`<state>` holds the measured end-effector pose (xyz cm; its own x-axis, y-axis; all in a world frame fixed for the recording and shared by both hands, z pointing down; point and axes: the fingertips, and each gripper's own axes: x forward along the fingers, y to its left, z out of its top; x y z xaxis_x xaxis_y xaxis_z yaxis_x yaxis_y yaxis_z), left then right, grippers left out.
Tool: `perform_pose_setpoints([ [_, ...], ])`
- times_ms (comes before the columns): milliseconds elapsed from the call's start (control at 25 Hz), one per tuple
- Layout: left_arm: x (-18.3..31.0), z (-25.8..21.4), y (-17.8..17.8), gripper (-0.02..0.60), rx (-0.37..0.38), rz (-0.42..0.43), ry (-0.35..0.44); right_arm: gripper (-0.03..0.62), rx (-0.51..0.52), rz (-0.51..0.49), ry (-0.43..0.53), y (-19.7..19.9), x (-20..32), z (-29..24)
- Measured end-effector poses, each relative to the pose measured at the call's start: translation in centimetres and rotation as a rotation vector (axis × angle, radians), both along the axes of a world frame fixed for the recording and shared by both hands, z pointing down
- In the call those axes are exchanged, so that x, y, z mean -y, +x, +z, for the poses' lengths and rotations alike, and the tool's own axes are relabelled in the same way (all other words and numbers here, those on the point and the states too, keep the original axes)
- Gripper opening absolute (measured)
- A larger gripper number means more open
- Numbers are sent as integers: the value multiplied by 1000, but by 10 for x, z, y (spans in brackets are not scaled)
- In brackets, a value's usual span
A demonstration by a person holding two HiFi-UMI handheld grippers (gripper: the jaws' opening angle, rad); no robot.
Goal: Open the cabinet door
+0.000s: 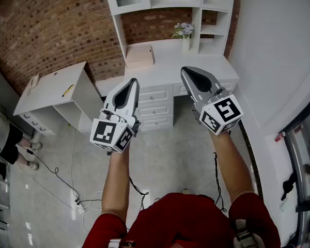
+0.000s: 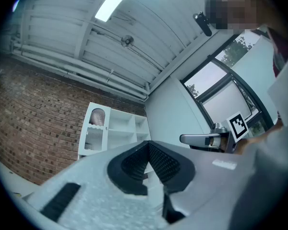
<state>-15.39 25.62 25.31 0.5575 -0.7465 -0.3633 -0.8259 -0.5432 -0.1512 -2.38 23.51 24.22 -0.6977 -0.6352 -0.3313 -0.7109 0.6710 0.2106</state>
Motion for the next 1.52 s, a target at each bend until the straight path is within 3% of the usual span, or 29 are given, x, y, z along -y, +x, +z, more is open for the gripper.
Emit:
perform_pose_setpoints([
  [320,-6,1,-17,0,-7,9,2,12,14,-6,2,-18,-8,0],
  [640,-13,15,-53,0,-22,26,-11,12,33,56,-15,-38,-17,10],
  [920,7,23,-72,0,-56,44,-25,12,1,77,-33,-57,-4,24],
  [1160,61,27,-70,0,-41,27,-36,12,-4,61,-16,-51,49,26],
  [1520,197,14,-26,0,26,-24,-24,12,42,13,24,-5,186,13],
])
